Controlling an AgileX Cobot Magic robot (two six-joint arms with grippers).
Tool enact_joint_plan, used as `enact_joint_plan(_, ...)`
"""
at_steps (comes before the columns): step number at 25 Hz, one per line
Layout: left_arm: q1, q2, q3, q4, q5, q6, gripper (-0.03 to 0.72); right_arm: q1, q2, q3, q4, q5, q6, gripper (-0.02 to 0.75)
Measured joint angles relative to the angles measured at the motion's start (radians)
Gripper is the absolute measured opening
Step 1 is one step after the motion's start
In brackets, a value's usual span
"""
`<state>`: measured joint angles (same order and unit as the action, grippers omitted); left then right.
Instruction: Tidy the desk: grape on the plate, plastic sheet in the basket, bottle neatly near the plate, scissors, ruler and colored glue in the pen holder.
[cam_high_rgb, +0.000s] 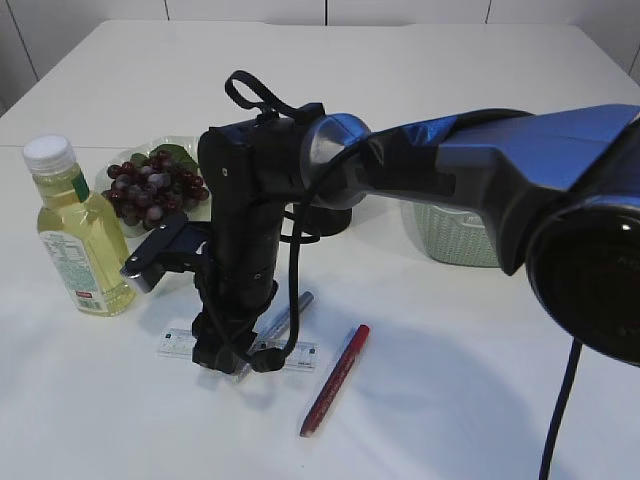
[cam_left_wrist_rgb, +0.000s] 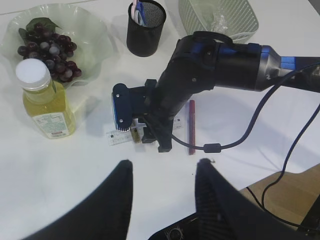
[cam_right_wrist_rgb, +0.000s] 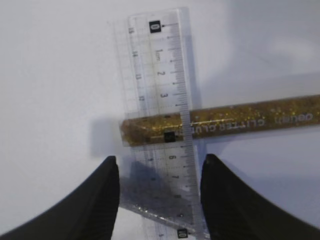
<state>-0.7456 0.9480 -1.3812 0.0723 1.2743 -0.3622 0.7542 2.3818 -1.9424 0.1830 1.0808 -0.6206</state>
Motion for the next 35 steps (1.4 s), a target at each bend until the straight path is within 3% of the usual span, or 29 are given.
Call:
enact_joint_plan(26, 0.0, 0.0, 0.0, 0.0, 0.0, 0.0, 0.306, 0.0, 0.008, 0.0, 0.004, -0.003, 0.0, 0.417)
enact_joint_plan(35, 0.0, 0.0, 0.0, 0.0, 0.0, 0.002, 0.293, 0.0, 0.008, 0.0, -0.002, -0.003, 0.0, 0.321)
